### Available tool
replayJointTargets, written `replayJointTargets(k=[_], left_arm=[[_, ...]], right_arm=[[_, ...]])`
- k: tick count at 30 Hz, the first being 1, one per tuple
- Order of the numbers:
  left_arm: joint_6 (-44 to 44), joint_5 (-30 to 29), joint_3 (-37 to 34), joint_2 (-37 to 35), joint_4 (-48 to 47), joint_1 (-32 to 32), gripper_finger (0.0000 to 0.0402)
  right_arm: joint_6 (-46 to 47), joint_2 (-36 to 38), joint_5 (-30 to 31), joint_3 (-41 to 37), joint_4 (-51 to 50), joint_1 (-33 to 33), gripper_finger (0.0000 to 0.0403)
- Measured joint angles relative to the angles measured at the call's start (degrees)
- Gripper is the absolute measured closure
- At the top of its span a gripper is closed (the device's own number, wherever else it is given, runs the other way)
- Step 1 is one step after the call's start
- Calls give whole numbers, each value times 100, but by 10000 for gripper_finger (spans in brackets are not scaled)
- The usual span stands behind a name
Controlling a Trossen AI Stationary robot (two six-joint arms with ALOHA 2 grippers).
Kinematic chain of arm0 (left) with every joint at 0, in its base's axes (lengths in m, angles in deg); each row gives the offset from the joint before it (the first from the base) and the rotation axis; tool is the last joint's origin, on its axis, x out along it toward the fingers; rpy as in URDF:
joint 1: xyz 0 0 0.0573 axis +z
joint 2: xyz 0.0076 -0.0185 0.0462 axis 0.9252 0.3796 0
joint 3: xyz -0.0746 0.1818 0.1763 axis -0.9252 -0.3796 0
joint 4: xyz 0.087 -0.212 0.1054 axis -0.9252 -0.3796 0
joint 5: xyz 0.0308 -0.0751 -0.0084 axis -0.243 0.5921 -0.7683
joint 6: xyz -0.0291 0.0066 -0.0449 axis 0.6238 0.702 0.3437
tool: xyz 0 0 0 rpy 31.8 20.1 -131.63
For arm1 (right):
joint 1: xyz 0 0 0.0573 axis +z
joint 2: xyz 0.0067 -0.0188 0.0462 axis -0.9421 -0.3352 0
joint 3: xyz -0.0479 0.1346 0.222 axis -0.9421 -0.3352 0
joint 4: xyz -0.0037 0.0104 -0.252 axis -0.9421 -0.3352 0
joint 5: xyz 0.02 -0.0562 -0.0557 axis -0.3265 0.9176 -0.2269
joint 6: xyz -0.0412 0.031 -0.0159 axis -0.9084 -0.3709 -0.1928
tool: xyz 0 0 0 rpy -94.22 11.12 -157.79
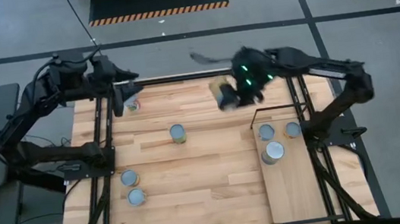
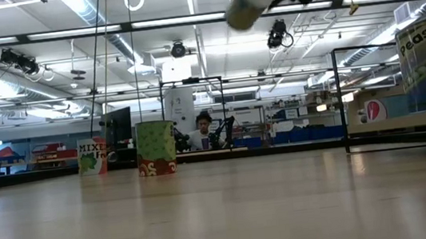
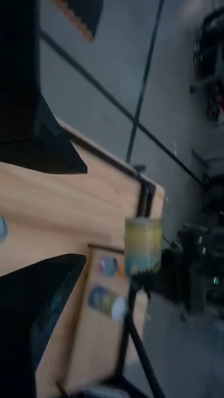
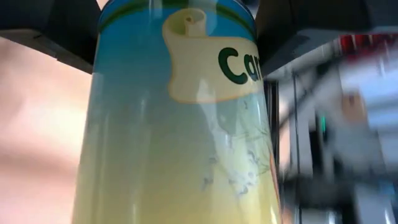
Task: Pick and place cans onto a shelf
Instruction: Put the canned carrots on the shelf
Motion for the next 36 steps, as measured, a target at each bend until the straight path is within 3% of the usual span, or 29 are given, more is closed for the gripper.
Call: replayJointTargets(k=[6, 10, 14, 19, 26, 36], left_arm=[[602, 6, -5, 175, 706, -695, 175], [872, -32, -2, 339, 1028, -1152, 175], [1003, -93, -4, 528, 1039, -1551, 175], [839, -201, -6, 761, 1040, -1905, 175], [461, -204, -7, 910, 975, -2094, 175], [234, -203, -6, 858, 994, -2115, 175]], right_arm=[[993, 426, -443, 0, -168, 1870, 76], [1778, 447, -1402, 0, -424, 2997, 76], [2222, 426, -2248, -41, -1611, 3781, 76], [2358, 433, -2900, -604, -2312, 4064, 76], [2216, 304, -3821, -1729, -1683, 4092, 76], [2506, -342, -3922, -2035, -653, 4565, 76]])
